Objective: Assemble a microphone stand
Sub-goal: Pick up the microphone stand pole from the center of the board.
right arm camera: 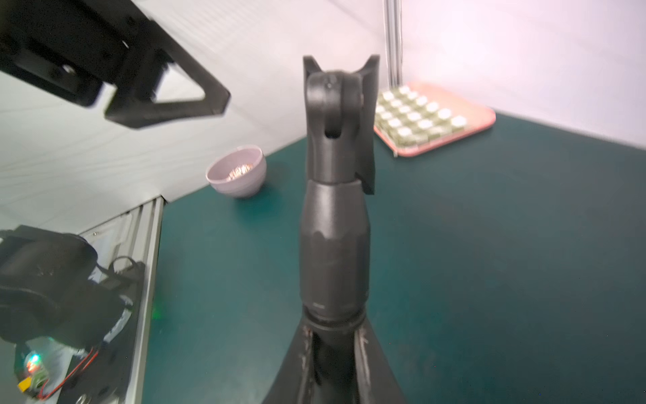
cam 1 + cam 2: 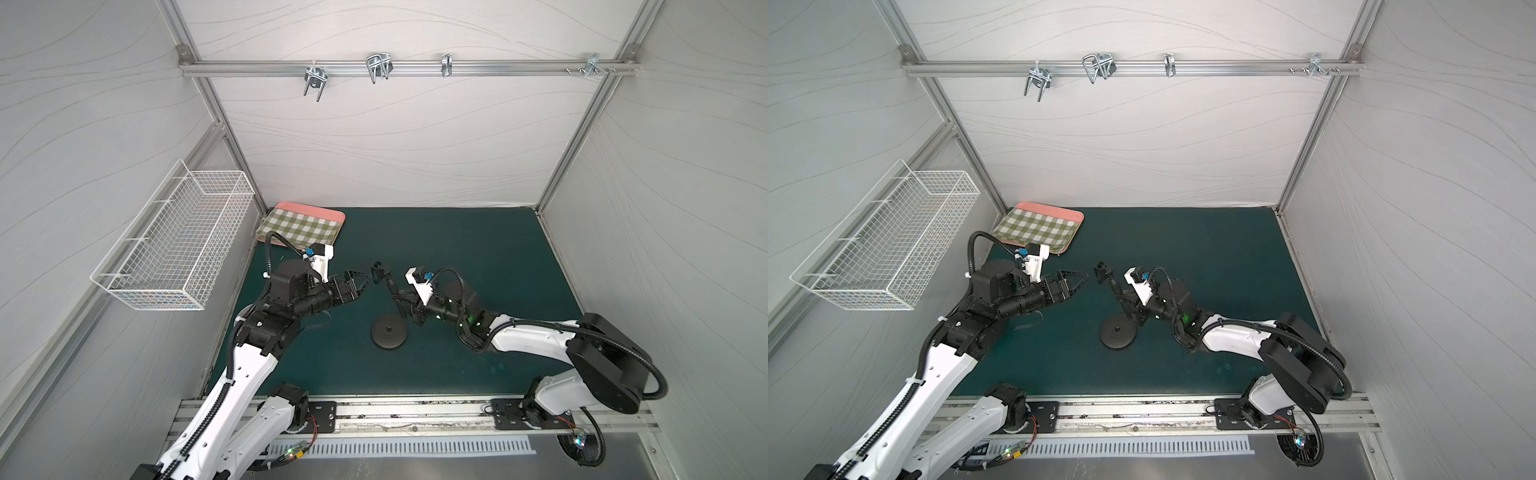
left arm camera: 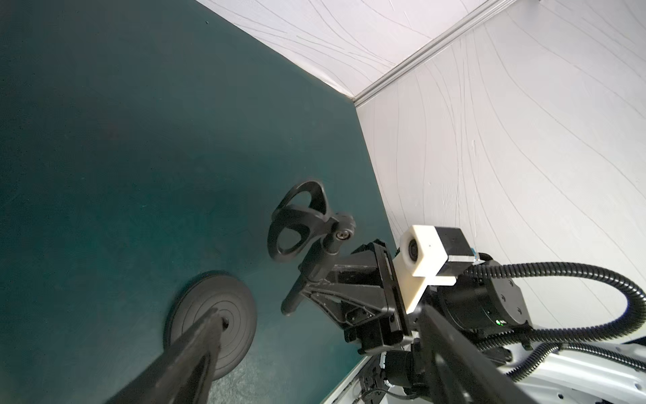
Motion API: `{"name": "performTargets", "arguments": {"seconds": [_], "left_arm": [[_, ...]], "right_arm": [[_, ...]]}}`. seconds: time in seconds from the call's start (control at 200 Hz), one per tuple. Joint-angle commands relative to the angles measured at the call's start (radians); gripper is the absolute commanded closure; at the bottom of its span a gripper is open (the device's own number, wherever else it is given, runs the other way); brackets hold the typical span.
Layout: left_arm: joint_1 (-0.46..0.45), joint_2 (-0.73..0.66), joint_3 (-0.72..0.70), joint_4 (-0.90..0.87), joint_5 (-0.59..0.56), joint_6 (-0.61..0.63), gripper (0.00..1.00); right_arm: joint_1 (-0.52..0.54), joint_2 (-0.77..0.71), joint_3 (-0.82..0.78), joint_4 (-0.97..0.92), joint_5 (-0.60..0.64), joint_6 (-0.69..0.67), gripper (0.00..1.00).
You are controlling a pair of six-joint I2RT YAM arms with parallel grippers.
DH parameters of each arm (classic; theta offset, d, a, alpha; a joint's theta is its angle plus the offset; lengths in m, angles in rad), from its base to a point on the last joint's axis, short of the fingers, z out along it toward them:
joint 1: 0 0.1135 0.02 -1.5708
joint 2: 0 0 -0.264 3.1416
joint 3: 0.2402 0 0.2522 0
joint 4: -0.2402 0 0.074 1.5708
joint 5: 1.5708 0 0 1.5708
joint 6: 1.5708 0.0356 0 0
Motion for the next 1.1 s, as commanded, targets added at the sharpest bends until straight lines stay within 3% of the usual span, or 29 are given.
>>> {"name": "performTargets", "arguments": {"seconds": [0.0,0.215,0.5,0.81,1.096], "left_arm": [[-0.022,-0.015,0.055,-0.062,-0.005,-0.017,0.14],[-0.097,-0.026,0.121,-0.223,-0.166,-0.094,0.17],[-0.302,-0.011,0.13,-0.266,-0.407,-0.2,0.22],[-0.336,0.069,0.159,-0.283,-0.537,-0.355,0.35],[-0.367,0.142,0.217,-0.301,-0.575,-0.392,0.43]], "right_arm": [[0.023,0.062,-0.029,0.264,-0.017,-0.051,0.91],[0.081,0.256,-0.076,0.602,0.035,-0.147,0.91],[0.151,0.313,-0.046,0.6,0.062,-0.222,0.91],[0.151,0.305,-0.078,0.599,0.098,-0.282,0.9],[0.163,0.313,-0.07,0.6,0.163,-0.376,0.9]]}}
